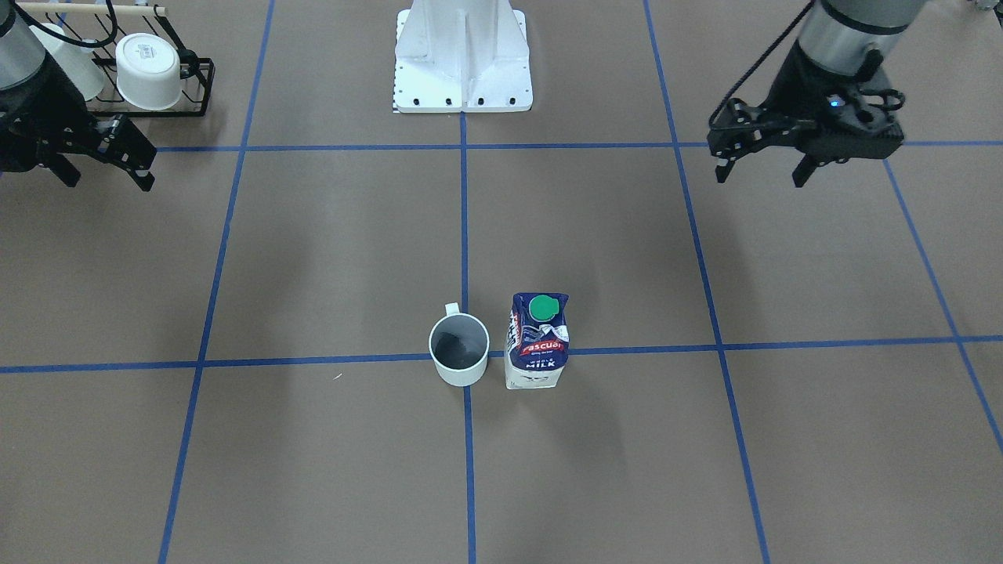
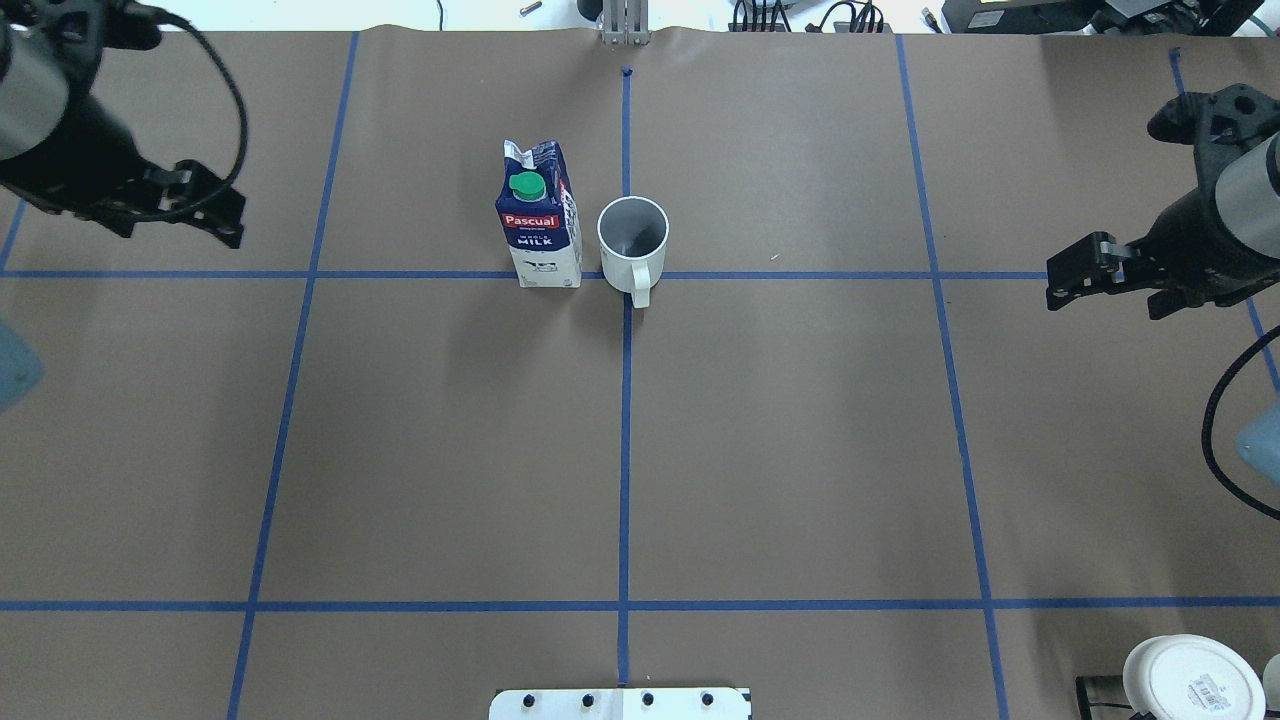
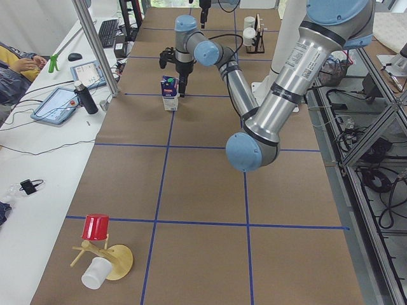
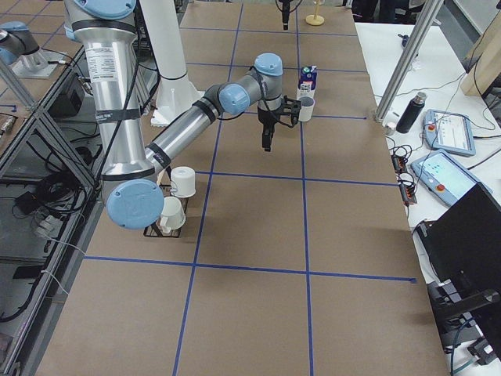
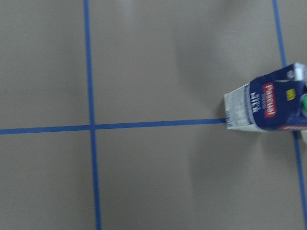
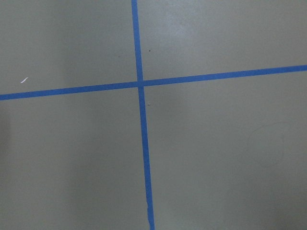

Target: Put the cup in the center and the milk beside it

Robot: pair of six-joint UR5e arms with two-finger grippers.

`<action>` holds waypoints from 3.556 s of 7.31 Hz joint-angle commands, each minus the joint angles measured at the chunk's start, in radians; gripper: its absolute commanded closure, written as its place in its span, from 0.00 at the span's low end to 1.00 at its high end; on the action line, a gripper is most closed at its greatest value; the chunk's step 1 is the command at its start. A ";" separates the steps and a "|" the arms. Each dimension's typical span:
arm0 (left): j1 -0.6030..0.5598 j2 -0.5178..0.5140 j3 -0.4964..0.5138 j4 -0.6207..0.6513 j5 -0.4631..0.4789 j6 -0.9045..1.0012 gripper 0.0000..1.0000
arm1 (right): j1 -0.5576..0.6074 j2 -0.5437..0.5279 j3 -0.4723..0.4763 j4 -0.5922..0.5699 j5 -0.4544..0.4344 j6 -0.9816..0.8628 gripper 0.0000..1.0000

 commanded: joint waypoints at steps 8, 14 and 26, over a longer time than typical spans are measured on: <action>0.002 0.042 -0.010 -0.035 -0.002 -0.030 0.02 | 0.070 0.037 0.028 -0.138 0.112 -0.165 0.00; 0.005 0.042 -0.009 -0.037 -0.004 -0.035 0.02 | 0.068 0.082 0.032 -0.254 0.119 -0.212 0.00; 0.017 0.034 0.009 -0.043 -0.004 -0.043 0.02 | 0.045 0.085 0.017 -0.243 0.119 -0.210 0.00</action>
